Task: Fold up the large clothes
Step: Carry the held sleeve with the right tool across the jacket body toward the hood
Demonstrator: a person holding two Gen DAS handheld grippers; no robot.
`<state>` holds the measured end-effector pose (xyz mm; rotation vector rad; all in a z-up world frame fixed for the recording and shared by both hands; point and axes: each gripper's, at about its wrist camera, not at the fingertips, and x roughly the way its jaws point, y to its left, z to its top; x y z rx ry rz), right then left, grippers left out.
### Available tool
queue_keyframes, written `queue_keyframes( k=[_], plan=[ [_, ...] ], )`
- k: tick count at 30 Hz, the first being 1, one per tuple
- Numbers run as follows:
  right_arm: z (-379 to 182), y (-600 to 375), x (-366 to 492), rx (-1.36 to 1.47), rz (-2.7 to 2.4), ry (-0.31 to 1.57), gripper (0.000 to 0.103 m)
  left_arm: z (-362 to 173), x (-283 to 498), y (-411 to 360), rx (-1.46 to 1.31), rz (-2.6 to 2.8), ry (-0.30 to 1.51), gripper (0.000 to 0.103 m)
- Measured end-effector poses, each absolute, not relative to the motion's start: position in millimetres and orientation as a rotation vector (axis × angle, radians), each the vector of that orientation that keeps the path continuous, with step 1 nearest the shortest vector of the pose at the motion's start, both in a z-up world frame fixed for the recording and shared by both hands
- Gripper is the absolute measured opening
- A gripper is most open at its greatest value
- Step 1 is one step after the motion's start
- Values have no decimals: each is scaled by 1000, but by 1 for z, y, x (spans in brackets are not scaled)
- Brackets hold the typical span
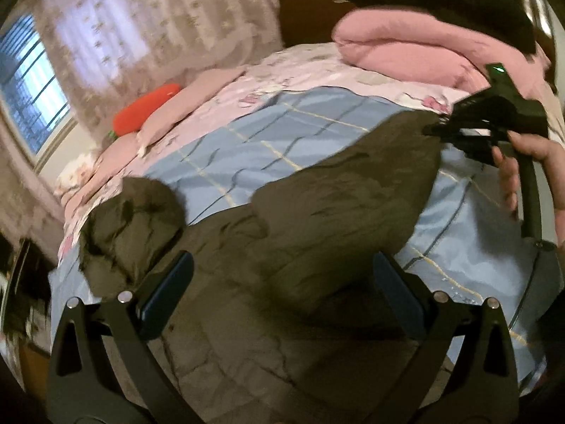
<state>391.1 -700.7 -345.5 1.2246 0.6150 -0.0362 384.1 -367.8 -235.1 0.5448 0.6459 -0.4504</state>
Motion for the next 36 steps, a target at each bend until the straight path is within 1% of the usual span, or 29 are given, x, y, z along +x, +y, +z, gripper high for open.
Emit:
queue_keyframes(
  k=[2, 9, 20, 27, 36],
  plan=[
    [-327, -693, 392, 1143, -66, 608, 4, -226, 384, -353, 490, -407, 649, 101],
    [-290, -674, 395, 982, -119, 595, 4, -196, 363, -280, 312, -281, 695, 101],
    [-231, -633, 394, 731, -175, 535, 4, -175, 317, -162, 228, -115, 739, 101],
    [-192, -600, 394, 627, -158, 488, 3, -165, 301, -112, 206, -19, 732, 101],
    [-142, -540, 392, 490, -98, 448, 3, -152, 292, -77, 168, 31, 715, 101]
  ],
)
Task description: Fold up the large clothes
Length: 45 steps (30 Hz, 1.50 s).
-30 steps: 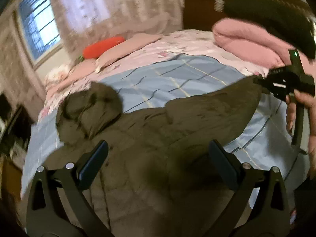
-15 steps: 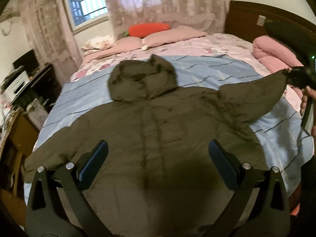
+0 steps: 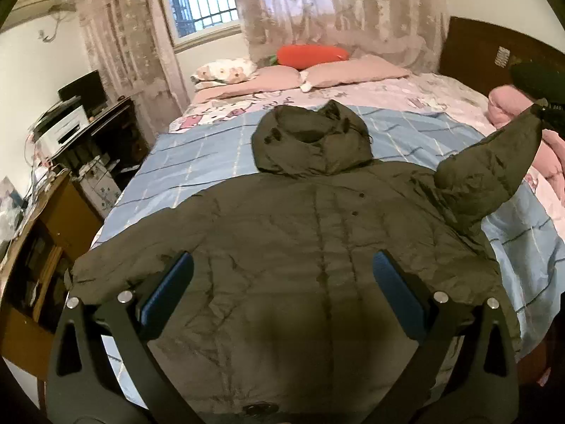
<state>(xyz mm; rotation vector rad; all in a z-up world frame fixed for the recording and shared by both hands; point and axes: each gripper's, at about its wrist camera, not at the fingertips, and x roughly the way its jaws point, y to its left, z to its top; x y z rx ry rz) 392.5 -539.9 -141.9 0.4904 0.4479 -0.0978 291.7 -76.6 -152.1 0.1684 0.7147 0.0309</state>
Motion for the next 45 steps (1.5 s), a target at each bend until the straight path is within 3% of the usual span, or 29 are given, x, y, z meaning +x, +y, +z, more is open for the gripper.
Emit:
queue_keyframes(
  k=[16, 43, 45],
  plan=[
    [-98, -410, 399, 279, 54, 437, 3, -145, 258, -25, 138, 72, 696, 101],
    [-83, -242, 400, 61, 323, 449, 0, -148, 243, 35, 77, 156, 696, 101],
    [-83, -246, 399, 76, 309, 441, 9, -150, 245, 36, 73, 156, 699, 101]
  ],
)
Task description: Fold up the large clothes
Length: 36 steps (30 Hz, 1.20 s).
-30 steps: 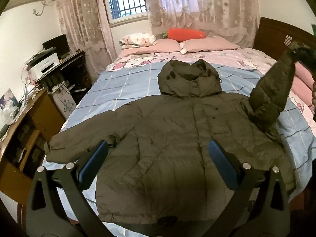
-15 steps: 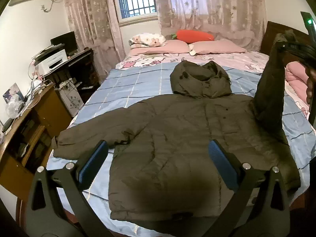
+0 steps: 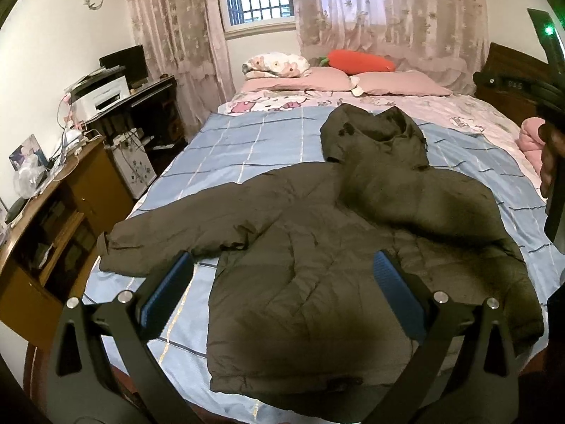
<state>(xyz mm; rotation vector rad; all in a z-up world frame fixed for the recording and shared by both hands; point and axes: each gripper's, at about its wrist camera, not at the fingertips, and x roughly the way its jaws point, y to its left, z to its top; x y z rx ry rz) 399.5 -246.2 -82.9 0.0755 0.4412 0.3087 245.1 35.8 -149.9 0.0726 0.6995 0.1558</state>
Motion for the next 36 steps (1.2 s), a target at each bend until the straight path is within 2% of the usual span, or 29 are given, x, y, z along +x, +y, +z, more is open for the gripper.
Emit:
queue_keyframes(
  k=[1, 2, 3, 11, 20, 23, 28, 34, 36],
  plan=[
    [-82, -252, 400, 95, 295, 432, 39, -150, 245, 35, 72, 153, 699, 101],
    [-82, -260, 399, 118, 281, 417, 80, -150, 245, 35, 73, 152, 698, 101],
    [-80, -270, 397, 147, 258, 391, 95, -150, 245, 34, 75, 151, 697, 101],
    [-84, -340, 405, 246, 112, 414, 100, -151, 245, 34, 74, 151, 698, 101],
    [-92, -334, 403, 157, 85, 436, 100, -156, 244, 26, 75, 142, 707, 101],
    [-110, -299, 411, 36, 96, 524, 100, -157, 243, 24, 76, 142, 709, 101],
    [-169, -188, 409, -268, 155, 599, 100, -158, 241, 23, 76, 147, 706, 101],
    [-264, -50, 365, -922, 197, 420, 100, -158, 232, 40, 64, 172, 702, 101],
    [-280, -40, 367, -975, 207, 428, 97, -155, 230, 51, 54, 183, 697, 101]
  ],
)
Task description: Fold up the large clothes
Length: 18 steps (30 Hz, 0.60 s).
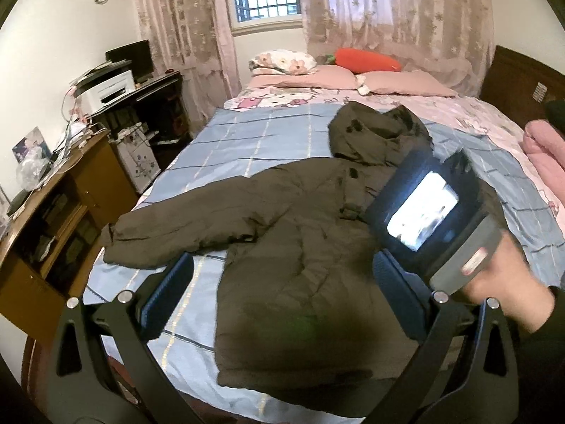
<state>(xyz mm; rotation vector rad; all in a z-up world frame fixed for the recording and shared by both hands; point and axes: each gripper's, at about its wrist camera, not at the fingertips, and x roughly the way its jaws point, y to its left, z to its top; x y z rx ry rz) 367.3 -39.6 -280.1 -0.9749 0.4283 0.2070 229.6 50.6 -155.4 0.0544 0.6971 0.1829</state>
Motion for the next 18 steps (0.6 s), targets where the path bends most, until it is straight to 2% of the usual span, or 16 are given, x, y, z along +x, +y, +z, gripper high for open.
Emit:
queue_keyframes(
  k=[1, 3, 5, 12, 16, 18],
  plan=[
    [-286, -35, 370, -974, 209, 431, 94, -154, 229, 58, 50, 191, 693, 101],
    [-297, -31, 378, -1011, 195, 459, 82, -152, 226, 71, 38, 202, 690, 101],
    [-310, -25, 382, -1067, 190, 481, 76, -150, 226, 84, 18, 206, 692, 101],
    [-348, -10, 408, -1148, 155, 560, 74, -156, 225, 135, -53, 234, 704, 101],
    [-358, -4, 434, -1172, 86, 583, 58, -163, 224, 152, -91, 237, 715, 101],
    [-362, -4, 447, -1183, 68, 616, 41, -164, 221, 161, -104, 242, 714, 101]
  ],
)
